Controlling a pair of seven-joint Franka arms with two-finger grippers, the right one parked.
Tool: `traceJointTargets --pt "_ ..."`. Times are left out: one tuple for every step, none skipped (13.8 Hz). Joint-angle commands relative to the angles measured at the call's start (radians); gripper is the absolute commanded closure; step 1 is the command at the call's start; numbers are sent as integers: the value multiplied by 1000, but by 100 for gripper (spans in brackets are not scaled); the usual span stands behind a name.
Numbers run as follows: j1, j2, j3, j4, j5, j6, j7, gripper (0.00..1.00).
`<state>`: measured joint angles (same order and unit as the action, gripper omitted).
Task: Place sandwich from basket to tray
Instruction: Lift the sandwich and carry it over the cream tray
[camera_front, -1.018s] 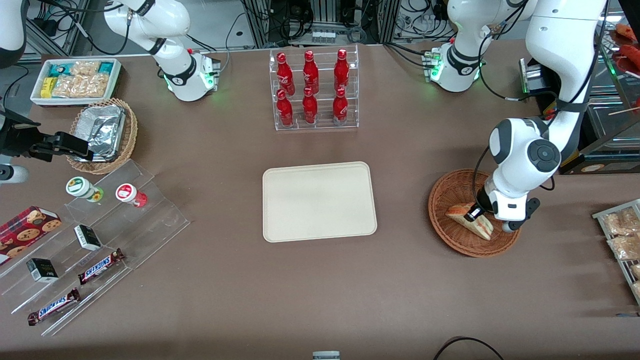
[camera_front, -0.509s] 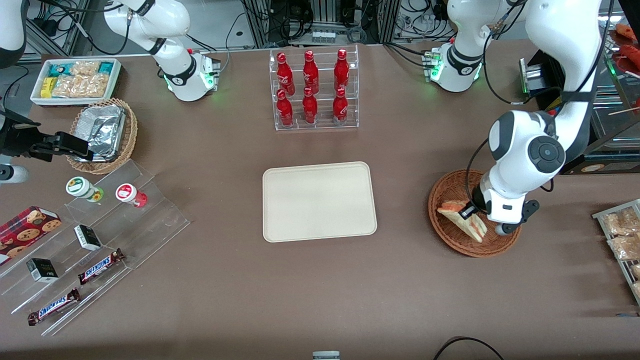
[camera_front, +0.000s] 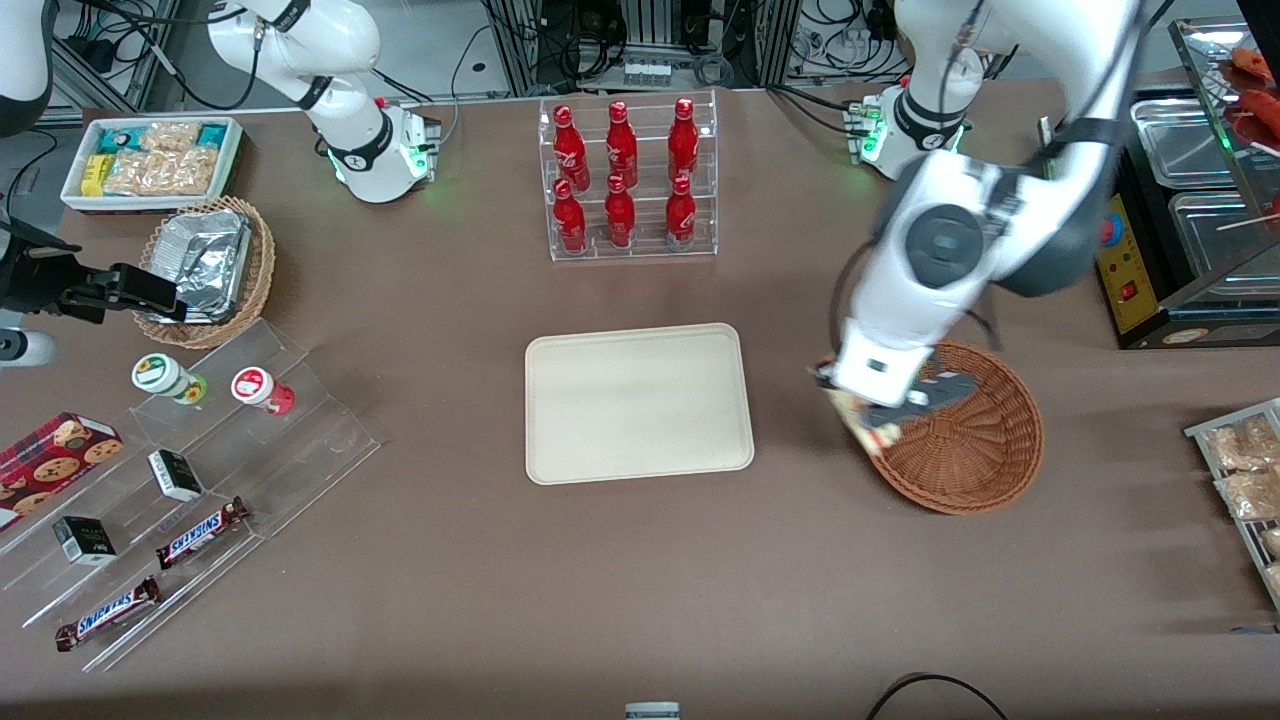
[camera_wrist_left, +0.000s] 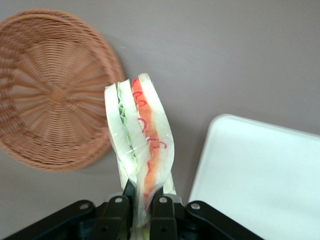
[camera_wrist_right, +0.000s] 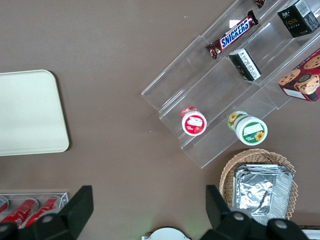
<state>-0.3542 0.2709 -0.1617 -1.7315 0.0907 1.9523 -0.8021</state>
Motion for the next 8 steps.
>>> traceJointTargets --pt "-106 106 11 125 17 -1 -12 100" --pt "-135 149 11 163 15 0 -12 100" --pt "-162 186 11 196 14 7 -11 100" --pt "-196 226 11 226 14 25 -11 100" --pt "-222 255 11 242 14 52 -12 100" --pt "-245 277 11 247 6 91 -15 100" --pt "-258 292 11 245 -9 130 -34 100" --pt "-281 309 11 244 -12 160 -49 100"
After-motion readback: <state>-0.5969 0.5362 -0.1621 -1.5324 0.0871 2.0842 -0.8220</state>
